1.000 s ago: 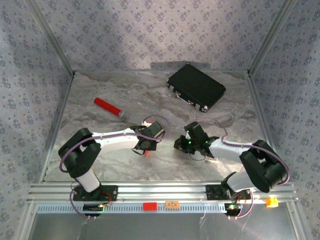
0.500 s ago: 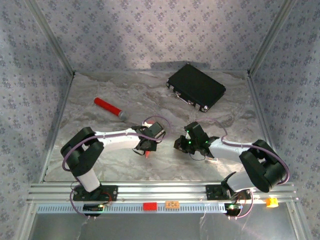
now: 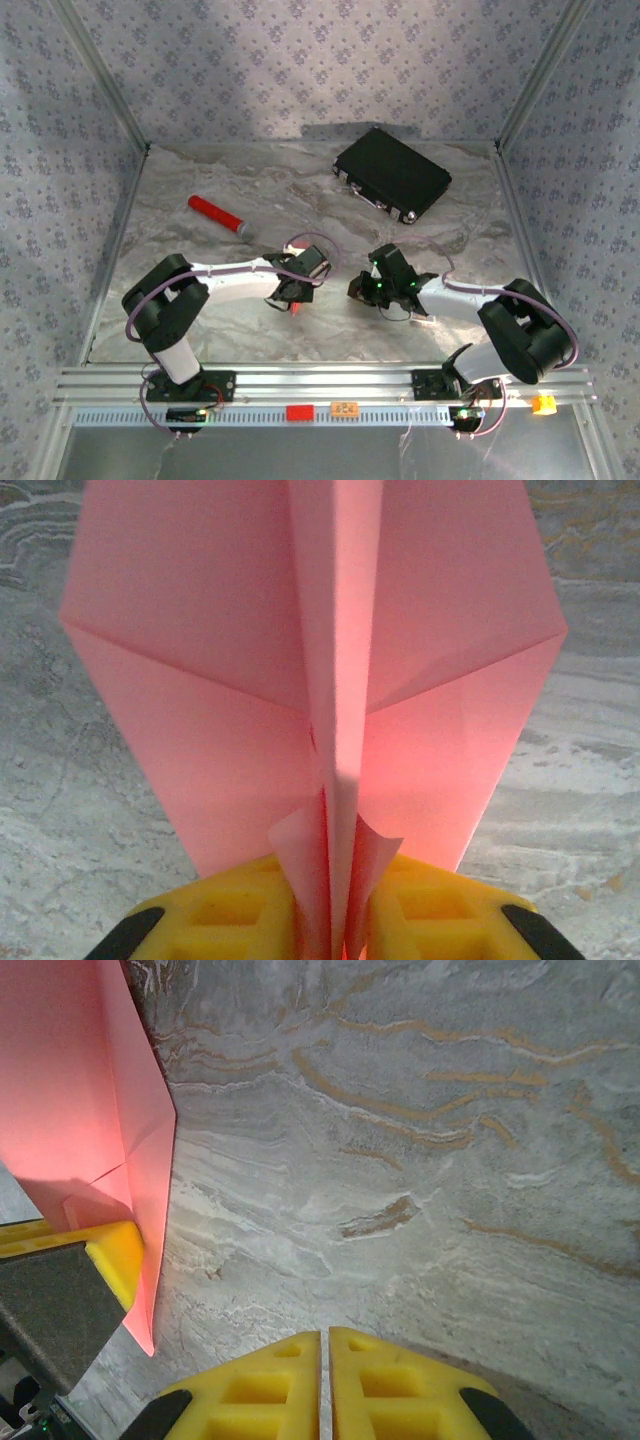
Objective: Fold a paper plane with a square sheet of paper (pick it up from the middle)
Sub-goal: Move the paper plane to the center of the table.
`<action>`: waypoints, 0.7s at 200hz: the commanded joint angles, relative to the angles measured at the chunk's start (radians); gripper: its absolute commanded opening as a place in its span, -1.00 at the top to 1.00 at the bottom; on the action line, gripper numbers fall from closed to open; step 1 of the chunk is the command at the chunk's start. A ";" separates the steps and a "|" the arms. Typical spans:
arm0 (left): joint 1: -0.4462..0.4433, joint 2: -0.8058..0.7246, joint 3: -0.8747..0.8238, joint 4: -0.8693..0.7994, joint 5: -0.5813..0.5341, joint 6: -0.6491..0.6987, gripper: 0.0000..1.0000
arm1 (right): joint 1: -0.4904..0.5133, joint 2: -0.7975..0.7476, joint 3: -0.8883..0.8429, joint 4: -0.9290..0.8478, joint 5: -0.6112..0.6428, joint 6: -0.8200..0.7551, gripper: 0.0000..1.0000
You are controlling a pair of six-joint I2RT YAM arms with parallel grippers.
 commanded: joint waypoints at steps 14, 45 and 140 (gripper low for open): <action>0.008 0.023 -0.029 0.015 0.045 -0.045 0.50 | 0.007 0.007 0.024 0.006 0.002 -0.006 0.74; 0.007 0.028 -0.031 0.020 0.060 -0.085 0.39 | 0.007 0.005 0.023 0.010 0.002 -0.005 0.74; -0.031 0.049 0.028 -0.046 0.014 -0.175 0.34 | 0.006 -0.001 0.019 0.012 0.002 -0.006 0.73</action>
